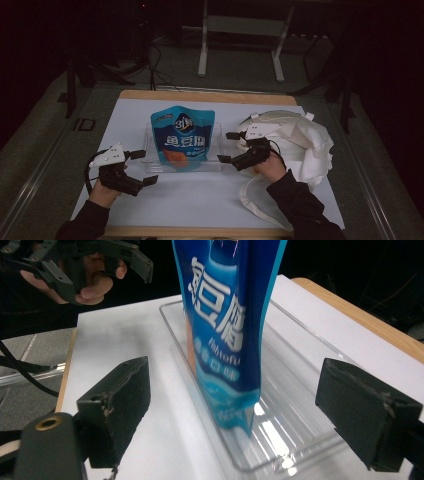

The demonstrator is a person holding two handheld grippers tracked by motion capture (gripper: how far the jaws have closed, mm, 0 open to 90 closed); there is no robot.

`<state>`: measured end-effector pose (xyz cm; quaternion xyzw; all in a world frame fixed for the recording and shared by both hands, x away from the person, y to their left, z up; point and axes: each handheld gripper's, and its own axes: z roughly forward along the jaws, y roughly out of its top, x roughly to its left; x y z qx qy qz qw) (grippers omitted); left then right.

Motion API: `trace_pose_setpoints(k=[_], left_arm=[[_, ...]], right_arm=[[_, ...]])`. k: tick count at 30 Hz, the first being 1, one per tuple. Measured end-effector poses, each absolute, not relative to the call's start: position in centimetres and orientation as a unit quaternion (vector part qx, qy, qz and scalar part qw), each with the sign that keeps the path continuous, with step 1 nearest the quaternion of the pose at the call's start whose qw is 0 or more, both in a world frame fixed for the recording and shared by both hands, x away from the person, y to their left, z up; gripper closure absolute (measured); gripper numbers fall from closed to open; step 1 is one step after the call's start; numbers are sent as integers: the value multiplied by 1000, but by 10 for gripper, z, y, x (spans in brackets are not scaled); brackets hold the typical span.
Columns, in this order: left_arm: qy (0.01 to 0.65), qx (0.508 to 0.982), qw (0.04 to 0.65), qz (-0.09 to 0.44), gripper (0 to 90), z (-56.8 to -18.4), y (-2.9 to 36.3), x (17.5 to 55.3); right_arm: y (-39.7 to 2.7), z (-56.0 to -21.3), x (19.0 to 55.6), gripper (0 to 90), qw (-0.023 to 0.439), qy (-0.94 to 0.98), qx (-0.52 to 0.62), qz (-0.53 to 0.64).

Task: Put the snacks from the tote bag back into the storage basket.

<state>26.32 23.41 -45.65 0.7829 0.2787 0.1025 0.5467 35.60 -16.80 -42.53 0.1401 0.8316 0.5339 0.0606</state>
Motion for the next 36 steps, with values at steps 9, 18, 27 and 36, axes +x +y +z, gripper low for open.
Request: trace_pose_setpoints(k=[9,18,27,36], left_arm=[[219,794,563,77,12,-451,210,241],[177,808,560,46,11,-451,174,238],[161,814,558,21,12,-458,150,243],[149,828,540,17,12,-465,130,244]], right_arm=[[-188,-439,336,146,62,834,143,529],[-209,-446,317,146,62,834,146,529],[-229,-448,301,145,69,829,149,535],[-241,-454,293,145,73,831,155,529]])
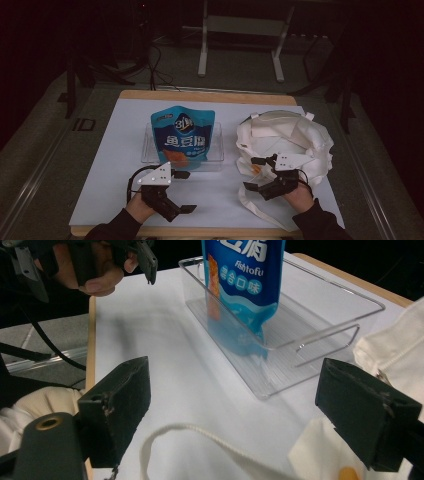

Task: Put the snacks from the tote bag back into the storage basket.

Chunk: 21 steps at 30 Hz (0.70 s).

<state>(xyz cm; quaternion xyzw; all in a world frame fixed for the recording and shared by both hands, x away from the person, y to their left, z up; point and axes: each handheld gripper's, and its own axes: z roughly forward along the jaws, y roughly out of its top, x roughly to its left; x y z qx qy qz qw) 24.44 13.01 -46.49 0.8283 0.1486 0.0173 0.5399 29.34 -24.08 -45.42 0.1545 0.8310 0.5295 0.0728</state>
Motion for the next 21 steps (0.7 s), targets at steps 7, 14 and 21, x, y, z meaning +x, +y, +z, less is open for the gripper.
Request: trace_pose_setpoints(k=[7,14,21], left_arm=[[140,830,539,22,12,-467,119,247],[133,837,530,19,11,-474,106,251],[135,839,527,19,11,-482,105,251]], right_arm=[[-247,-460,289,147,80,833,164,523],[-254,-463,283,143,98,833,167,518],[-262,-469,279,140,112,830,176,518]])
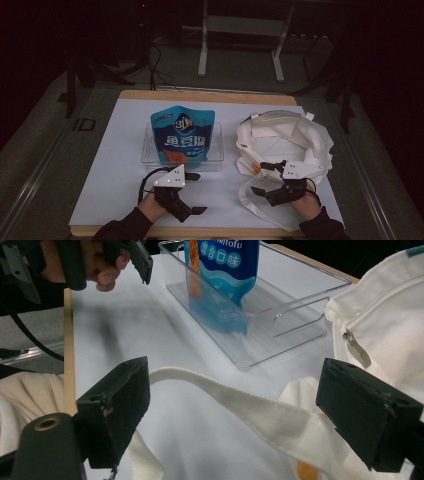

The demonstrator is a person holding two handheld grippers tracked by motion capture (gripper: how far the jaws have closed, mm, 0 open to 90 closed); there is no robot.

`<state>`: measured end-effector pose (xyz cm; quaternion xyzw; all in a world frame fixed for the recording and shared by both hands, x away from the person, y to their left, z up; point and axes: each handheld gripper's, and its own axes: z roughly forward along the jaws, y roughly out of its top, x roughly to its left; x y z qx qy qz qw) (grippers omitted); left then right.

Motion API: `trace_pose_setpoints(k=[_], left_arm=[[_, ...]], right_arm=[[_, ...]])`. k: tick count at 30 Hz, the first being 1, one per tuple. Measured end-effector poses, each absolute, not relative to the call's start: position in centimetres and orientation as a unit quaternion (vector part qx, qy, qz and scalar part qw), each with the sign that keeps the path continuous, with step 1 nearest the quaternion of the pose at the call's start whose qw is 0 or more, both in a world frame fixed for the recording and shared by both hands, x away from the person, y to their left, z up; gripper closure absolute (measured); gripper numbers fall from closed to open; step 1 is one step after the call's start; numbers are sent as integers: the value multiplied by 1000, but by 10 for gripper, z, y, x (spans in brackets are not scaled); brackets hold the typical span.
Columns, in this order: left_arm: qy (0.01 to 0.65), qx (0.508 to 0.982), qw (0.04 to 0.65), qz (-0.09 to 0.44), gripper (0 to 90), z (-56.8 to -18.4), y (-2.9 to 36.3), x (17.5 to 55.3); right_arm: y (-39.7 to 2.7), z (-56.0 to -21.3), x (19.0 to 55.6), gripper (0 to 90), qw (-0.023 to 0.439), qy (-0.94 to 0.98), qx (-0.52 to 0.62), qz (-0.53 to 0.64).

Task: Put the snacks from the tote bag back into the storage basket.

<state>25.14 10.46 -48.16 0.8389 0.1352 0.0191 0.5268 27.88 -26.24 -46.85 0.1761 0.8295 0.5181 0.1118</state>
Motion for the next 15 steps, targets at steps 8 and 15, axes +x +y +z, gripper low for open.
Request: trace_pose_setpoints(k=[8,15], left_arm=[[140,843,518,20,12,-487,105,251],[139,846,515,24,11,-489,105,251]], right_arm=[[-261,-474,280,143,117,835,181,507],[-259,-471,277,143,117,836,168,509]])
